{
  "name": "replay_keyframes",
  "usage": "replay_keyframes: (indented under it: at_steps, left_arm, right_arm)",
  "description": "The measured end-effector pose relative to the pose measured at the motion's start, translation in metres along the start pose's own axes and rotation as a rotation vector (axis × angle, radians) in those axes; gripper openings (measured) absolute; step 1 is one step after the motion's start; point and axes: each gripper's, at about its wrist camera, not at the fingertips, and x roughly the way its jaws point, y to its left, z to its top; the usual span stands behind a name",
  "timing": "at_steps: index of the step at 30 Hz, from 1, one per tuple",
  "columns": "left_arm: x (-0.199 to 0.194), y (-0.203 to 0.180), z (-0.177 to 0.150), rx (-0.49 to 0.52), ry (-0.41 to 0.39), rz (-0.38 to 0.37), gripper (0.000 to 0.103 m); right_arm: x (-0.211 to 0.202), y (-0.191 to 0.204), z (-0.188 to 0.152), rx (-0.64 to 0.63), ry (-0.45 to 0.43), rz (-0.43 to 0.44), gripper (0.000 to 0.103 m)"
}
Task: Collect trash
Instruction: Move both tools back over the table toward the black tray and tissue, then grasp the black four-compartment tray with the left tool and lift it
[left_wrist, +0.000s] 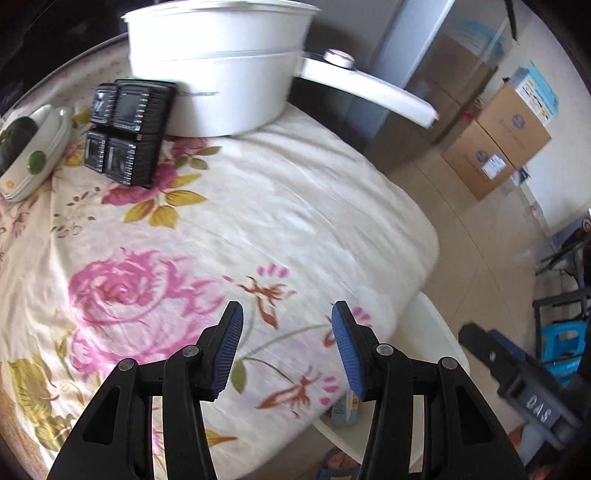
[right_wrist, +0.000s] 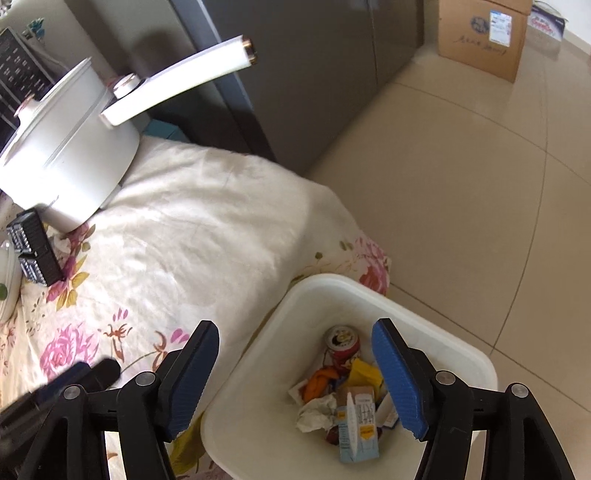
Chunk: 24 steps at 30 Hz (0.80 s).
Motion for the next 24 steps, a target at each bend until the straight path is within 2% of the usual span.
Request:
replay_keyframes:
  at_steps: [4,6,8,11,13,18,24]
  left_arm:
    - [-0.004,0.044,0.031,-0.106,-0.029,0.034,0.054]
    - [-0.004,0.057,0.043,-0.124,-0.048,0.06,0.063]
    - [-0.002,0.061,0.053,-0.121,-0.067,0.072,0.066]
    - [0.005,0.066,0.069,-0.133,-0.121,0.174,0.067]
    - [0.012,0.072,0.078,-0.129,-0.151,0.206,0.067]
    - [0.041,0.074,0.101,-0.095,-0.129,0.282,0.068]
    - [0.05,0.072,0.119,-0.126,-0.199,0.362,0.068]
  right_arm:
    - [0.014,0.026,-0.005,-0.09,0.044,0.013,0.078]
    - [0.019,0.035,-0.006,-0.11,0.057,0.022,0.079]
    - [0.024,0.042,-0.005,-0.12,0.07,0.036,0.08]
    - [0.03,0.049,-0.005,-0.127,0.09,0.05,0.081]
    - [0.032,0.053,-0.006,-0.131,0.099,0.057,0.082]
    - [0.038,0.061,-0.006,-0.162,0.106,0.051,0.082]
    - [0.045,0.065,0.0,-0.154,0.127,0.06,0.082]
